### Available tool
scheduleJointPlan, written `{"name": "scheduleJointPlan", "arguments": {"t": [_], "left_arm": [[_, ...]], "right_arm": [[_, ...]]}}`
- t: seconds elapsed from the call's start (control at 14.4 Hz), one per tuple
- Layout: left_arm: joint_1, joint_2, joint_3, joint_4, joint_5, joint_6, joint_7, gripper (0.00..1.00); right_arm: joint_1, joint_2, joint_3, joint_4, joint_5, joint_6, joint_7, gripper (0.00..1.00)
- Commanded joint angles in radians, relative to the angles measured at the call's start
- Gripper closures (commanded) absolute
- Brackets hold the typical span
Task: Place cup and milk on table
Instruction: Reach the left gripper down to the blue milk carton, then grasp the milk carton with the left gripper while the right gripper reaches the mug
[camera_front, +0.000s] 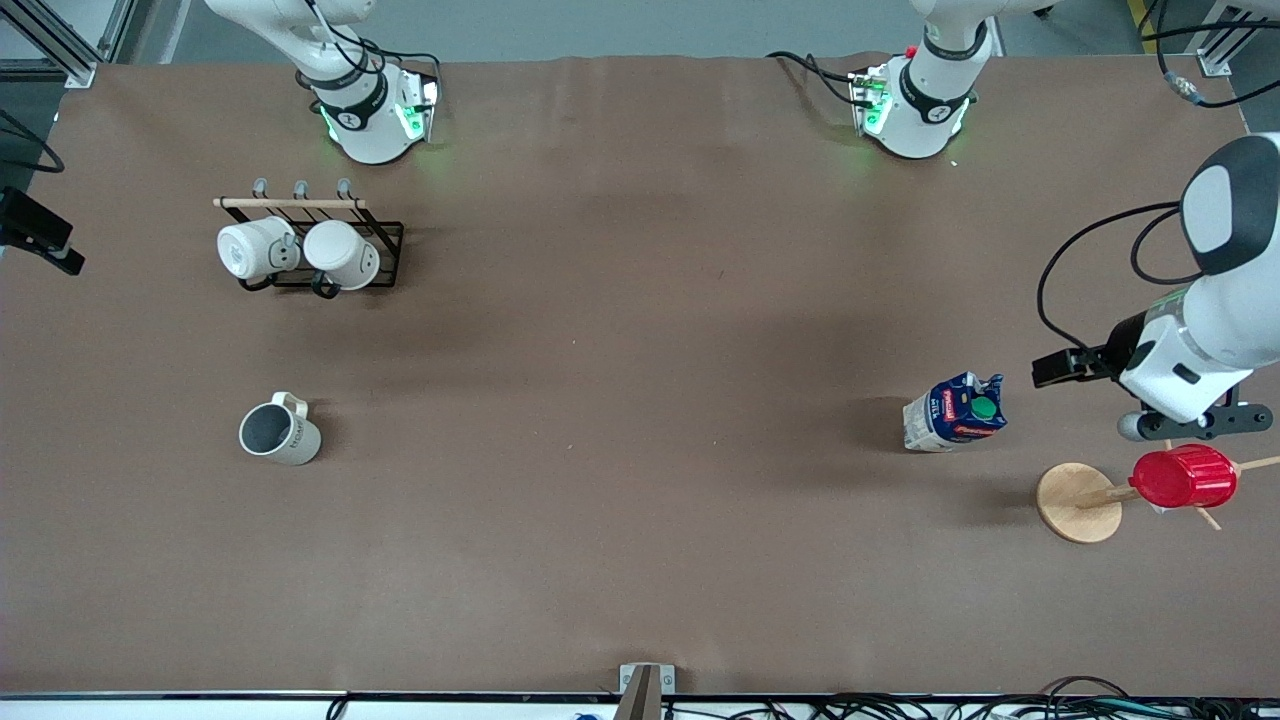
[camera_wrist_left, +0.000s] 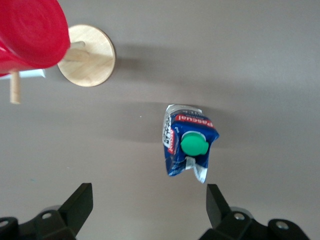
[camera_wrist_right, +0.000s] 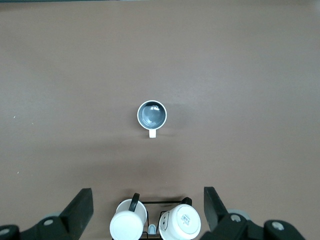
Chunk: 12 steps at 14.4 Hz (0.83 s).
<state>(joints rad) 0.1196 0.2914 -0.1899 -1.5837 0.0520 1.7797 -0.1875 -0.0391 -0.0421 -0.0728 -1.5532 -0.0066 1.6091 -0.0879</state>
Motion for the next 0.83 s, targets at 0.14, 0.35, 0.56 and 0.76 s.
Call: {"name": "scheduleJointPlan", "arguments": {"t": [0.14,0.35,0.56,0.76], "left_arm": [[-0.011,0.043,-0.013,-0.036,0.002,0.095,-0.062,0.00],[-0.024,0.052,-0.013,-0.103,0.005,0.194,-0.061,0.00],[-0.034,0.060,-0.013,-0.163,0.006,0.239,-0.059,0.00],[-0.049,0.061,-0.013,-0.190,0.006,0.244,-0.059,0.00]], "right_arm": [[-0.005,-0.021,0.005,-0.027,0.014,0.014,0.000,0.03],[-0.002,-0.007,0.005,-0.033,0.014,0.035,0.000,0.05],[-0.013,0.065,0.007,-0.062,0.017,0.122,0.000,0.05],[-0.010,0.145,0.005,-0.082,0.020,0.210,-0.015,0.03]]}}
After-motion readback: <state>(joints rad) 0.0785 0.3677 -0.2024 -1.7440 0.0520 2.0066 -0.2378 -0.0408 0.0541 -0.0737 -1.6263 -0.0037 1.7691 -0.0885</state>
